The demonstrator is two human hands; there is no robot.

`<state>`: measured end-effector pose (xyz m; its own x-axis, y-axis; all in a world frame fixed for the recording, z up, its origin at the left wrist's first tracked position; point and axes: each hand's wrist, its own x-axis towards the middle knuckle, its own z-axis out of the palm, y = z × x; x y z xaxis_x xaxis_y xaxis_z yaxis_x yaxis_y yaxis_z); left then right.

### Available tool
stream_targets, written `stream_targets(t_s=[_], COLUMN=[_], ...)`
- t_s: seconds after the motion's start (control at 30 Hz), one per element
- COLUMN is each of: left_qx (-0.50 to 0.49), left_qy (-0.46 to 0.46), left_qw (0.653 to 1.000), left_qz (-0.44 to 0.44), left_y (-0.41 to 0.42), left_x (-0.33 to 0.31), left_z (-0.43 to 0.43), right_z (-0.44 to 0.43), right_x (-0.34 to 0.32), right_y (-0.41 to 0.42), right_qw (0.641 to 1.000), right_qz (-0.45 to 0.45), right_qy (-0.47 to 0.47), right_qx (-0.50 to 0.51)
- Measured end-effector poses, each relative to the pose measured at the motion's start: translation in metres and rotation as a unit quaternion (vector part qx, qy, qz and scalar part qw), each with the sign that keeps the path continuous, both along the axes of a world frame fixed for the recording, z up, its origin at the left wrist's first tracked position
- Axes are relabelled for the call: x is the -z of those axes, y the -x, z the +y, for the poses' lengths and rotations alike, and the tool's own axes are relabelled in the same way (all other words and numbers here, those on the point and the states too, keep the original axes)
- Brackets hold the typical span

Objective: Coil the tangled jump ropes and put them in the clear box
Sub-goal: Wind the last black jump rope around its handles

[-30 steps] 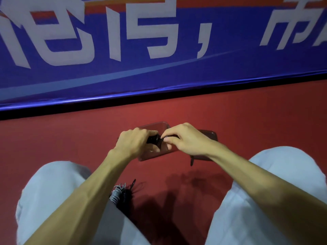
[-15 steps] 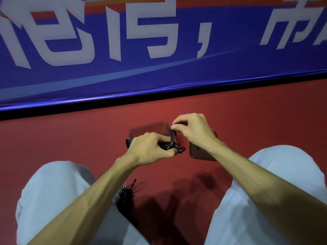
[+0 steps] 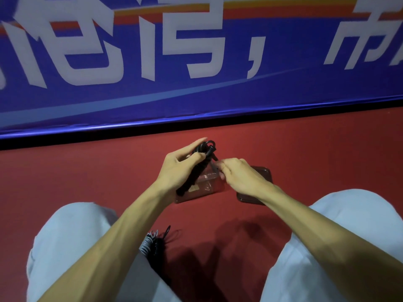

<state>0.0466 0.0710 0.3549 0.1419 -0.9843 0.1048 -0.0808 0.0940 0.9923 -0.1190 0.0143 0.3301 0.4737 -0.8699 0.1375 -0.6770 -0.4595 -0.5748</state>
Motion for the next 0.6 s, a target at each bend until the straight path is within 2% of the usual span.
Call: stream_targets(t_s=[0.03, 0.1, 0.17, 0.23, 0.33, 0.43, 0.47, 0.53, 0.6], left_qx=[-0.005, -0.022, -0.041, -0.063, -0.1, -0.166, -0.179, -0.183, -0.174], left_qy=[-0.003, -0.008, -0.01, -0.006, -0.012, -0.036, -0.041, -0.049, -0.062], left_qw=[1.0, 0.999, 0.999, 0.998, 0.991, 0.964, 0.958, 0.948, 0.941], left_qz=[0.011, 0.024, 0.028, 0.014, -0.09, -0.206, -0.219, -0.257, -0.282], left_y=[0.001, 0.004, 0.004, 0.001, -0.012, -0.018, -0.018, -0.017, -0.019], left_x=[-0.001, -0.001, -0.001, 0.0, 0.011, 0.013, 0.012, 0.01, 0.011], left_z=[0.0, 0.001, -0.002, -0.005, -0.016, -0.017, -0.016, -0.014, -0.016], right_z=[0.002, 0.007, 0.013, 0.016, 0.021, 0.027, 0.028, 0.03, 0.031], right_x=[-0.002, -0.006, -0.01, -0.01, -0.008, -0.012, -0.013, -0.019, -0.021], right_y=[-0.002, -0.003, -0.004, -0.004, -0.007, -0.006, -0.005, -0.003, -0.003], right_qw=[1.0, 0.99, 0.961, 0.947, 0.954, 0.962, 0.971, 0.988, 0.989], right_qz=[0.0, -0.056, -0.13, -0.143, -0.112, -0.075, -0.047, 0.045, 0.064], right_qy=[-0.025, -0.123, -0.233, -0.264, -0.239, -0.224, -0.195, -0.068, 0.045], right_qx=[-0.015, -0.049, -0.079, -0.115, -0.14, -0.135, -0.131, -0.128, -0.122])
